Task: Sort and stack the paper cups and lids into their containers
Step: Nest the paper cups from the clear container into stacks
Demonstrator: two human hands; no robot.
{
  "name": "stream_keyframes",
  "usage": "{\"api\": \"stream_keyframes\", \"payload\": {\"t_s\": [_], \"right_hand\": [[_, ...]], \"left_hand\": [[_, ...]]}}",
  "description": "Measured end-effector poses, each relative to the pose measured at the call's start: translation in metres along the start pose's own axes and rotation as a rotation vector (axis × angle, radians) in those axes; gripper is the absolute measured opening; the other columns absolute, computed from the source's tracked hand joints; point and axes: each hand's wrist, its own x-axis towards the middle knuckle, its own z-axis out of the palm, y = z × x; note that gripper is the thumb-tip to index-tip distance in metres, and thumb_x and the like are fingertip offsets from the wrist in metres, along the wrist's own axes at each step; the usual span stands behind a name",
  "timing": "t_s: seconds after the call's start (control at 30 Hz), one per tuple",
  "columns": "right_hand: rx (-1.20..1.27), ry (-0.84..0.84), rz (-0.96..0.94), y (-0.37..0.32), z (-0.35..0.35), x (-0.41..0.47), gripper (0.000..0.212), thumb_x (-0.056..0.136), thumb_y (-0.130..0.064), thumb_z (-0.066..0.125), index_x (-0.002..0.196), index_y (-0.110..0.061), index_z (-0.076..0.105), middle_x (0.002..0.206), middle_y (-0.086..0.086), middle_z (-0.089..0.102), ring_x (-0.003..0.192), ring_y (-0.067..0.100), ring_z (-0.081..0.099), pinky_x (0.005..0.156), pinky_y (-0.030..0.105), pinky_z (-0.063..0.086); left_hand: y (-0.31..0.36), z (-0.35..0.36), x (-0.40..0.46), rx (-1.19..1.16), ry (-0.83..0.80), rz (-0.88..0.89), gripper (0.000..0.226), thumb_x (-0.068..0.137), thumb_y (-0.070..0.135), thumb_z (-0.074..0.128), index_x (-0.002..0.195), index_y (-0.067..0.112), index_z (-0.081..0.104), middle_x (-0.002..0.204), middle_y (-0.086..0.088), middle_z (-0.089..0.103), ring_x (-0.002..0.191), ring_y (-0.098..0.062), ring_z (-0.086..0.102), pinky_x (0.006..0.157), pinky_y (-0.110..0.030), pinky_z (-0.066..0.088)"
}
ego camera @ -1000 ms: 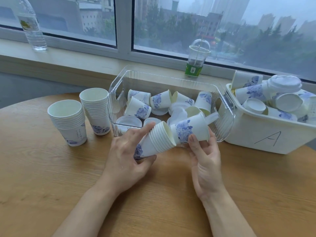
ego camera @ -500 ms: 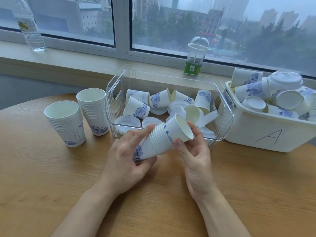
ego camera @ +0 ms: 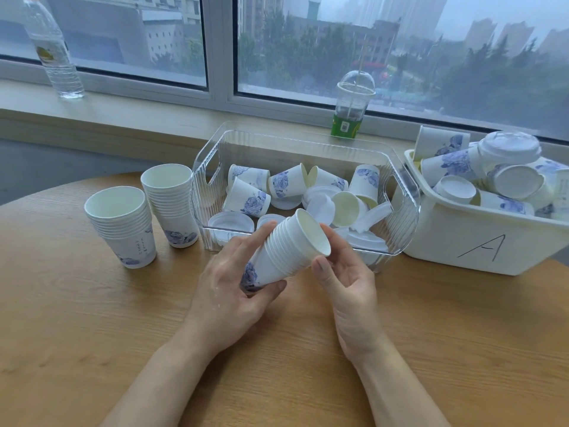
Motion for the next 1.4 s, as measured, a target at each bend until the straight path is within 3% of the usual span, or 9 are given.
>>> {"api": "stream_keyframes", "payload": {"t_s": [0.17, 0.37, 0.5, 0.6, 0.8, 1.03, 1.13, 1.33, 1.4], "right_hand": [[-0.261, 0.011, -0.075, 0.009, -0.002, 0.001, 0.073, 0.078, -0.064, 0.082, 0.141, -0.033, 0.062, 0.136, 0.003, 0.067, 0.126, 0.027, 0.063, 0.102, 0.057, 0.052], [-0.363, -0.007, -0.099, 0.014, -0.001, 0.001, 0.080, 0.076, -0.069, 0.080, 0.146, -0.037, 0.057, 0.133, -0.001, 0.066, 0.119, 0.026, 0.065, 0.100, 0.054, 0.053], [-0.376, -0.041, -0.085, 0.014, 0.000, 0.000, 0.080, 0.078, -0.054, 0.081, 0.150, -0.037, 0.052, 0.131, -0.004, 0.067, 0.116, 0.022, 0.064, 0.097, 0.050, 0.054], [-0.376, -0.085, -0.095, 0.015, 0.002, -0.002, 0.080, 0.078, -0.048, 0.083, 0.152, -0.038, 0.051, 0.126, -0.004, 0.066, 0.102, 0.022, 0.065, 0.091, 0.047, 0.056], [-0.385, -0.130, -0.101, 0.016, 0.004, -0.002, 0.083, 0.078, -0.049, 0.084, 0.152, -0.042, 0.048, 0.122, -0.005, 0.065, 0.085, 0.021, 0.066, 0.082, 0.045, 0.058], [-0.387, -0.141, -0.072, 0.017, 0.003, -0.002, 0.080, 0.075, -0.056, 0.083, 0.147, -0.049, 0.050, 0.120, -0.009, 0.066, 0.082, 0.023, 0.066, 0.079, 0.036, 0.056], [-0.384, -0.140, -0.059, 0.019, 0.004, -0.002, 0.079, 0.075, -0.057, 0.083, 0.146, -0.049, 0.050, 0.119, -0.010, 0.066, 0.082, 0.025, 0.066, 0.076, 0.026, 0.053], [-0.404, -0.072, -0.028, 0.023, 0.004, 0.003, 0.067, 0.082, -0.043, 0.078, 0.145, -0.043, 0.053, 0.112, -0.014, 0.066, 0.079, 0.019, 0.066, 0.073, 0.021, 0.053], [-0.418, -0.044, -0.036, 0.026, 0.003, 0.005, 0.057, 0.088, -0.032, 0.078, 0.141, -0.040, 0.057, 0.110, -0.016, 0.066, 0.080, 0.014, 0.065, 0.073, 0.021, 0.052]], "left_hand": [[0.001, -0.002, 0.000, -0.023, 0.004, -0.021, 0.086, 0.082, 0.043, 0.082, 0.158, 0.037, 0.044, 0.136, 0.015, 0.062, 0.126, -0.006, 0.057, 0.101, -0.028, 0.047], [0.001, 0.000, 0.000, -0.038, 0.035, -0.029, 0.087, 0.081, 0.050, 0.082, 0.158, 0.038, 0.043, 0.139, 0.020, 0.062, 0.127, -0.006, 0.061, 0.100, -0.037, 0.054], [0.007, 0.003, -0.003, -0.120, 0.039, -0.030, 0.097, 0.078, 0.065, 0.080, 0.160, 0.046, 0.033, 0.117, 0.021, 0.069, 0.099, -0.008, 0.072, 0.075, -0.034, 0.062], [0.008, 0.003, -0.003, -0.156, 0.047, -0.030, 0.110, 0.076, 0.064, 0.082, 0.164, 0.049, 0.018, 0.124, 0.016, 0.072, 0.092, -0.013, 0.076, 0.072, -0.041, 0.064], [0.005, -0.003, -0.002, -0.135, 0.122, -0.051, 0.101, 0.074, 0.060, 0.084, 0.157, 0.040, 0.030, 0.104, 0.009, 0.074, 0.079, -0.014, 0.075, 0.066, -0.042, 0.062], [-0.002, -0.022, -0.003, 0.007, 0.341, -0.111, 0.086, 0.081, 0.045, 0.083, 0.151, 0.029, 0.038, 0.098, 0.008, 0.067, 0.079, -0.013, 0.067, 0.069, -0.029, 0.055], [-0.007, -0.031, -0.004, 0.087, 0.455, -0.174, 0.083, 0.079, 0.052, 0.082, 0.149, 0.033, 0.040, 0.112, 0.006, 0.064, 0.084, -0.017, 0.067, 0.073, -0.037, 0.058], [-0.012, -0.042, -0.002, 0.187, 0.591, -0.242, 0.085, 0.075, 0.031, 0.094, 0.147, 0.023, 0.049, 0.125, 0.010, 0.050, 0.088, 0.002, 0.052, 0.075, -0.035, 0.054], [-0.013, -0.044, -0.003, 0.203, 0.602, -0.244, 0.085, 0.075, 0.029, 0.094, 0.147, 0.022, 0.049, 0.128, 0.013, 0.050, 0.097, -0.005, 0.055, 0.081, -0.035, 0.053]]}}
